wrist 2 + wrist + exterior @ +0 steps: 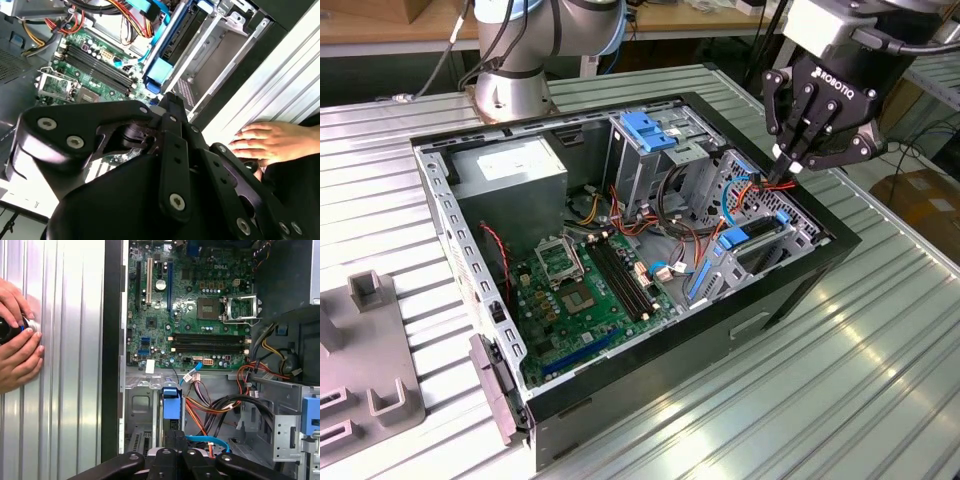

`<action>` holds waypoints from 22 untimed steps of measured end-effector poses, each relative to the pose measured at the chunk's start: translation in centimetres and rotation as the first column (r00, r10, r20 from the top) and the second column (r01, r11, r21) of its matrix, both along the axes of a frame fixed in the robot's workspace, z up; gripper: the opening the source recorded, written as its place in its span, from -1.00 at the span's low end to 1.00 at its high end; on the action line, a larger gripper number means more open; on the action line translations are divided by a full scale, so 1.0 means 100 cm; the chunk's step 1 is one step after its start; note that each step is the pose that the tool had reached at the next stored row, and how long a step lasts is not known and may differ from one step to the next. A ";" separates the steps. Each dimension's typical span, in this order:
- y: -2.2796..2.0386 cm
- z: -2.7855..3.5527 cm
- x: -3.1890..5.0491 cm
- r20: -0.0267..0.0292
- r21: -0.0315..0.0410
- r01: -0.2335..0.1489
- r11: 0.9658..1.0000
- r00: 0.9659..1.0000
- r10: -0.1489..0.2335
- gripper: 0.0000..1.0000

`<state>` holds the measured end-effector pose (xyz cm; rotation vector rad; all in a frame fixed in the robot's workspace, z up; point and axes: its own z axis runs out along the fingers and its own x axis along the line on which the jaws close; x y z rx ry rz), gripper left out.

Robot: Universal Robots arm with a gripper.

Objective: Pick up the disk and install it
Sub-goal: 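Insert the disk into the insertion slot, then insert the first disk wire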

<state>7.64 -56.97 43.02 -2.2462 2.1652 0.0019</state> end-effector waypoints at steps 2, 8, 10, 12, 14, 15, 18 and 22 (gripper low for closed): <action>-0.0008 -0.0058 0.0079 0.000 0.000 0.000 1.000 1.000 0.000 -0.80; -0.0008 -0.0069 0.0083 0.000 0.000 0.000 1.000 1.000 0.000 -0.80; -0.0008 -0.0070 0.0084 0.000 0.000 0.000 1.000 1.000 0.000 -0.80; -0.0008 -0.0071 0.0084 0.000 0.000 0.000 1.000 1.000 0.000 -0.80; -0.0008 -0.0071 0.0084 0.000 0.000 0.000 1.000 1.000 0.000 -0.80; -0.0008 -0.0072 0.0084 0.000 0.000 0.000 1.000 1.000 0.000 -0.80; -0.0008 -0.0073 0.0093 0.000 0.000 0.000 1.000 1.000 0.000 -0.80; -0.0003 -0.0074 0.0243 -0.002 0.000 0.000 1.000 1.000 0.000 -0.80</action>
